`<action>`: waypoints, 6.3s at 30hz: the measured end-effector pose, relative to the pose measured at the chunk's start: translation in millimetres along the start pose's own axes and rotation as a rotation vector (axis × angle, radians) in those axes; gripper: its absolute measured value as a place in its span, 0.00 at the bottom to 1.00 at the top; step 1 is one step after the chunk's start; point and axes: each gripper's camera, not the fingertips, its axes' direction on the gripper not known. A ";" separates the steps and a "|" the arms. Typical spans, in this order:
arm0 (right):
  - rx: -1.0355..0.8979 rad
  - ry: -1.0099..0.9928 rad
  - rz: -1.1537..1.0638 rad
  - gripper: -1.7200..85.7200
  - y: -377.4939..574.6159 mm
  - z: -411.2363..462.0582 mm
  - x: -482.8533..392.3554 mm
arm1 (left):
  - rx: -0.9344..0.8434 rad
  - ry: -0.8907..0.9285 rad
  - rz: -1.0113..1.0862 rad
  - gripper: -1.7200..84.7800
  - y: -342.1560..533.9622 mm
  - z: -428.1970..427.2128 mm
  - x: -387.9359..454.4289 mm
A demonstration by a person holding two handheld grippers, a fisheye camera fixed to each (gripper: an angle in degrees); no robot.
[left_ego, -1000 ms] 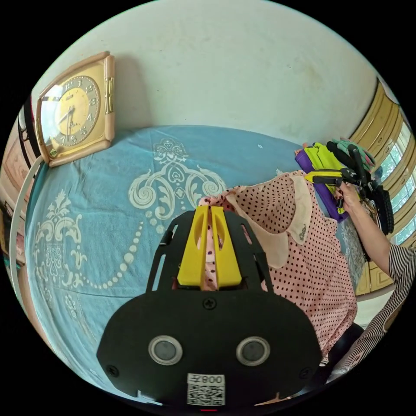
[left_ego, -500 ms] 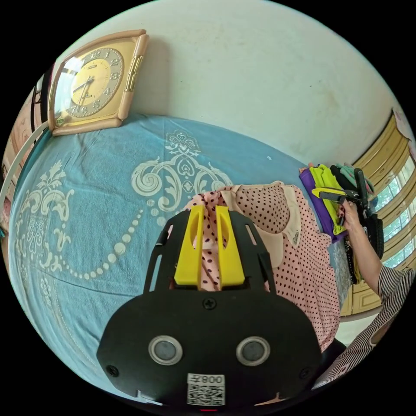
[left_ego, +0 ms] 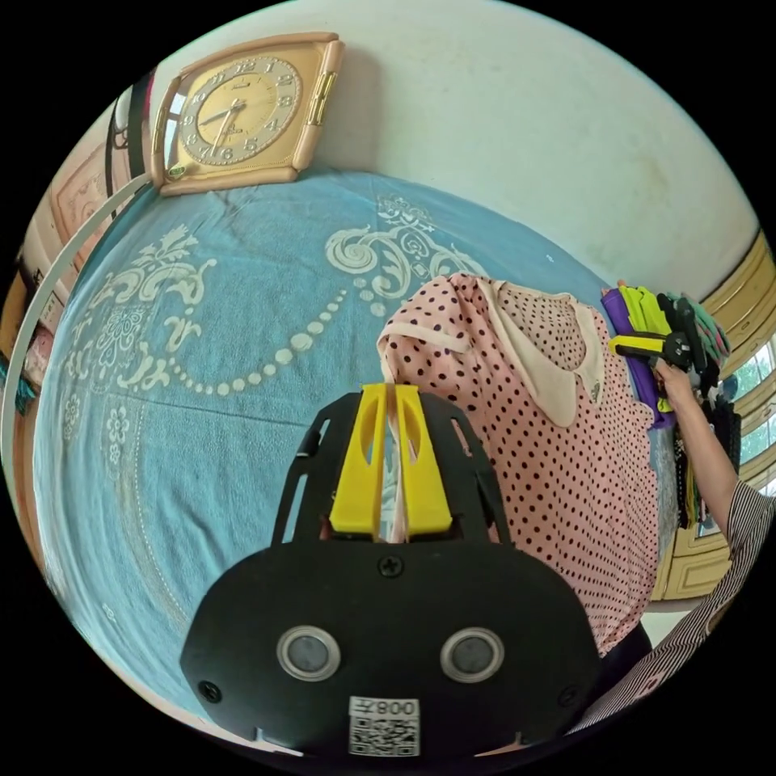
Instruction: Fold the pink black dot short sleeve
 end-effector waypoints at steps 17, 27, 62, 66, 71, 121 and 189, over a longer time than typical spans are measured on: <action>-0.004 -0.109 0.264 0.02 78.1 -21.1 66.6 | 0.173 0.088 -0.138 0.06 -20.3 -47.2 33.7; 0.207 -0.222 0.400 0.10 258.2 -96.5 39.9 | 0.097 0.338 0.186 0.08 -47.3 -39.3 164.0; 0.536 -0.411 0.328 0.04 409.2 -179.1 -15.5 | -0.010 0.734 0.157 0.05 -248.1 69.8 392.9; 0.389 -0.312 0.130 0.05 370.2 -182.2 -63.4 | -0.022 0.733 0.059 0.07 -236.1 70.2 354.2; 0.311 -0.386 0.153 0.07 346.7 -184.1 -76.9 | -0.013 0.719 0.173 0.12 -239.5 58.3 375.5; 0.368 -0.236 0.230 0.03 171.5 -353.4 -83.6 | 0.074 0.379 0.243 0.07 7.2 -59.1 248.8; 0.244 -0.591 -0.193 0.02 -381.6 -304.6 -117.7 | 0.070 -0.047 0.326 0.05 252.7 -186.8 150.4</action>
